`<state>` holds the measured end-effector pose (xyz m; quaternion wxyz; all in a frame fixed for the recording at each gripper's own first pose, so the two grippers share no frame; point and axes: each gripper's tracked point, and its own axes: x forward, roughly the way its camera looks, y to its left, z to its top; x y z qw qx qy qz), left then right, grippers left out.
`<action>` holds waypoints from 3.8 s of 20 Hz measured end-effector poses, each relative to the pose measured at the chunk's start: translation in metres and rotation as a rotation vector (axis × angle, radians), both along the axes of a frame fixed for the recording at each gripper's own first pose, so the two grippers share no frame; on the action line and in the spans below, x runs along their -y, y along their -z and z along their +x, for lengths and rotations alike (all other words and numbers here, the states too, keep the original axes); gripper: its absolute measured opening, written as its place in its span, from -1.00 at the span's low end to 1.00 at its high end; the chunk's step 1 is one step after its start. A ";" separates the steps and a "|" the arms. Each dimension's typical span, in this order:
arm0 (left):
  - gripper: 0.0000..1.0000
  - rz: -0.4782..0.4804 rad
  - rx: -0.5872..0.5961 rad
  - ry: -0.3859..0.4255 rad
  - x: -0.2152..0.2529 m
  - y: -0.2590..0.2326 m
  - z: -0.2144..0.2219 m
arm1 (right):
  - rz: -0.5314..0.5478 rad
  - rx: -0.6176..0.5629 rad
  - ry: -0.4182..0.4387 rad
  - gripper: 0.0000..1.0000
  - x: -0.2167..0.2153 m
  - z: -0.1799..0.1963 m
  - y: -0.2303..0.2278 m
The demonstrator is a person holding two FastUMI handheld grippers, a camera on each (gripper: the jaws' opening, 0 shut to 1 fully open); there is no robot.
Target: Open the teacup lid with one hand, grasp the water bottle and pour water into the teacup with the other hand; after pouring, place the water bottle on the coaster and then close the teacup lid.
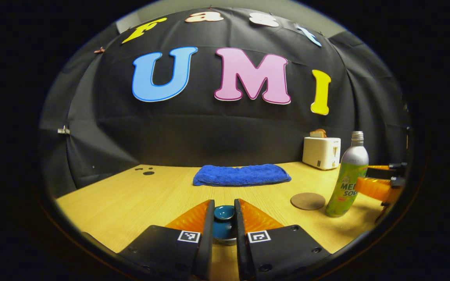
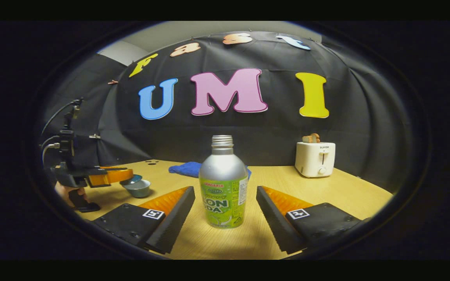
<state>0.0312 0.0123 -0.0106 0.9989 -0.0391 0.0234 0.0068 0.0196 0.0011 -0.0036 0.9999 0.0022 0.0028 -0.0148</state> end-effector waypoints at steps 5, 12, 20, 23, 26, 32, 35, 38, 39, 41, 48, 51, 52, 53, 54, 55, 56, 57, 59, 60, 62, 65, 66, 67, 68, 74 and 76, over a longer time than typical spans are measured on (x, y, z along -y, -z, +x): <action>-0.41 -0.079 0.064 -0.003 -0.023 -0.028 -0.018 | 0.002 -0.005 -0.010 0.96 -0.008 0.017 0.001; -0.41 -0.165 0.091 0.009 -0.055 -0.045 -0.036 | -0.106 -0.008 0.032 0.55 -0.009 0.024 0.000; -0.41 -0.237 0.112 0.018 -0.079 -0.047 -0.040 | -0.857 0.004 0.026 0.54 -0.061 0.054 -0.045; -0.41 -0.239 0.115 0.004 -0.089 -0.045 -0.041 | -1.050 -0.015 -0.021 0.55 -0.080 0.063 -0.036; -0.41 -0.249 0.112 0.001 -0.094 -0.043 -0.041 | -1.195 -0.019 -0.067 0.55 -0.100 0.068 -0.024; -0.41 -0.263 0.095 0.005 -0.097 -0.035 -0.038 | -1.463 -0.021 -0.116 0.54 -0.118 0.064 -0.002; -0.41 -0.261 0.097 0.004 -0.098 -0.036 -0.039 | -1.545 -0.039 -0.139 0.54 -0.117 0.068 -0.001; -0.41 -0.275 0.100 0.008 -0.100 -0.036 -0.040 | -1.625 -0.032 -0.152 0.54 -0.120 0.065 0.005; -0.41 -0.281 0.101 0.007 -0.100 -0.037 -0.040 | -1.649 -0.030 -0.157 0.48 -0.121 0.063 0.007; -0.41 -0.283 0.099 0.003 -0.103 -0.035 -0.041 | -1.688 -0.025 -0.162 0.54 -0.122 0.061 0.009; -0.41 -0.287 0.097 0.009 -0.102 -0.033 -0.040 | -1.808 -0.010 -0.172 0.53 -0.126 0.061 0.014; -0.41 -0.290 0.085 0.010 -0.102 -0.031 -0.039 | -1.850 0.002 -0.176 0.53 -0.127 0.059 0.016; -0.41 -0.292 0.082 0.009 -0.103 -0.030 -0.039 | -1.859 0.001 -0.182 0.53 -0.129 0.057 0.017; -0.41 -0.294 0.081 0.007 -0.103 -0.030 -0.038 | -1.868 0.002 -0.187 0.53 -0.130 0.056 0.018; -0.41 -0.295 0.081 0.007 -0.104 -0.030 -0.040 | -1.878 0.004 -0.190 0.53 -0.131 0.056 0.017; -0.41 -0.298 0.083 0.004 -0.105 -0.031 -0.040 | -1.891 0.006 -0.193 0.53 -0.131 0.056 0.017; -0.40 -0.300 0.086 0.000 -0.107 -0.031 -0.041 | -1.904 0.008 -0.195 0.53 -0.131 0.057 0.017; -0.41 -0.301 0.088 -0.006 -0.109 -0.031 -0.041 | -1.917 0.012 -0.197 0.53 -0.132 0.057 0.017; -0.40 -0.305 0.089 -0.015 -0.111 -0.031 -0.041 | -1.941 0.017 -0.203 0.53 -0.133 0.055 0.019; -0.41 -0.309 0.089 -0.017 -0.113 -0.030 -0.041 | -1.952 0.021 -0.207 0.53 -0.135 0.052 0.020; -0.41 -0.316 0.089 -0.020 -0.114 -0.030 -0.041 | -1.974 0.029 -0.208 0.53 -0.135 0.052 0.020; -0.41 -0.316 0.085 -0.014 -0.112 -0.030 -0.041 | -2.007 0.034 -0.205 0.53 -0.135 0.052 0.018; -0.41 -0.317 0.086 -0.013 -0.112 -0.029 -0.041 | -2.018 0.037 -0.204 0.53 -0.135 0.053 0.017; -0.41 -0.318 0.086 -0.012 -0.112 -0.030 -0.041 | -2.029 0.042 -0.203 0.53 -0.136 0.055 0.014; -0.41 -0.318 0.087 -0.012 -0.111 -0.029 -0.042 | -2.039 0.048 -0.201 0.53 -0.136 0.056 0.010; -0.40 -0.319 0.081 -0.011 -0.111 -0.028 -0.041 | -2.088 0.073 -0.193 0.53 -0.135 0.056 -0.002; -0.41 -0.320 0.080 -0.009 -0.111 -0.028 -0.041 | -2.106 0.082 -0.191 0.53 -0.133 0.058 -0.004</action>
